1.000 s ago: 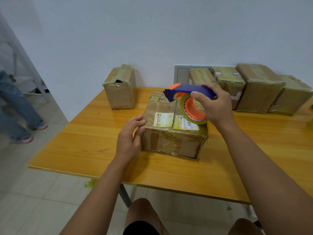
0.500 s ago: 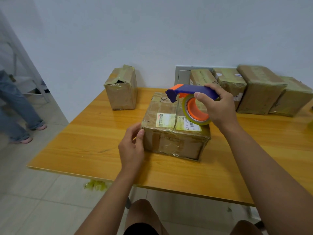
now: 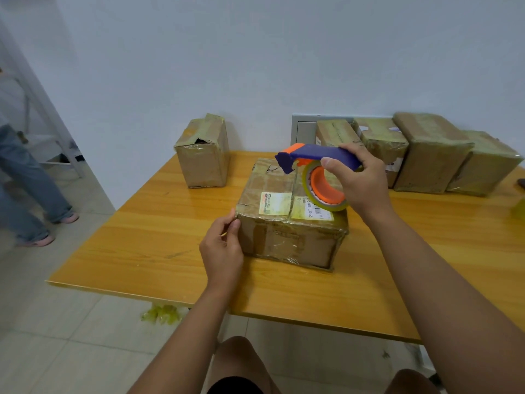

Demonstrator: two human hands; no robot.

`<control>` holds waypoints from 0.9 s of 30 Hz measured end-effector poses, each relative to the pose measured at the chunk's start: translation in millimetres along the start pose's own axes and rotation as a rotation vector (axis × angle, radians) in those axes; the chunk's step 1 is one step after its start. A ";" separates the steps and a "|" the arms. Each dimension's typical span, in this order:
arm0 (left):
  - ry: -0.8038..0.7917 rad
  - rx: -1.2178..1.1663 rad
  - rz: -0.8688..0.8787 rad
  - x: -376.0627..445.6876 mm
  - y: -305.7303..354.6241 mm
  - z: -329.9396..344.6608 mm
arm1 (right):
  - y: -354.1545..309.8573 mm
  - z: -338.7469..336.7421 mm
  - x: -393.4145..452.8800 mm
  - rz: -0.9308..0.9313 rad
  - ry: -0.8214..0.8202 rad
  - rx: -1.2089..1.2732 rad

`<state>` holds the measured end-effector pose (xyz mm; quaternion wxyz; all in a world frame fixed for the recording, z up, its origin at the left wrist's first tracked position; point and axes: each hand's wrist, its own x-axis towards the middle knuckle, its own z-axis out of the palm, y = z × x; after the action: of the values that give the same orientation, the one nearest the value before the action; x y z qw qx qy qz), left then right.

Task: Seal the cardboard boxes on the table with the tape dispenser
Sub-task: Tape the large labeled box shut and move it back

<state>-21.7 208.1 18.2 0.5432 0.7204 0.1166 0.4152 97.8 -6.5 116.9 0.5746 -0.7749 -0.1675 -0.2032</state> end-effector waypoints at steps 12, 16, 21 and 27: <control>-0.309 0.616 0.528 -44.9 70.8 88.5 | -14.6 -9.7 -10.1 0.089 0.176 0.158; -0.234 0.683 0.571 -49.6 68.1 104.4 | -14.9 -37.0 -12.0 0.119 0.333 0.266; -0.244 0.828 0.540 -47.7 71.6 109.1 | -18.2 -50.5 -11.4 0.113 0.348 0.287; -0.351 0.780 0.560 -48.1 74.7 98.8 | -24.0 -43.5 -17.5 0.096 0.306 0.288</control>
<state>-1.5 81.9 54.8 0.1133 0.9319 -0.0277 0.3434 65.5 -41.8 138.9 0.7072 -0.6519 -0.0688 -0.2648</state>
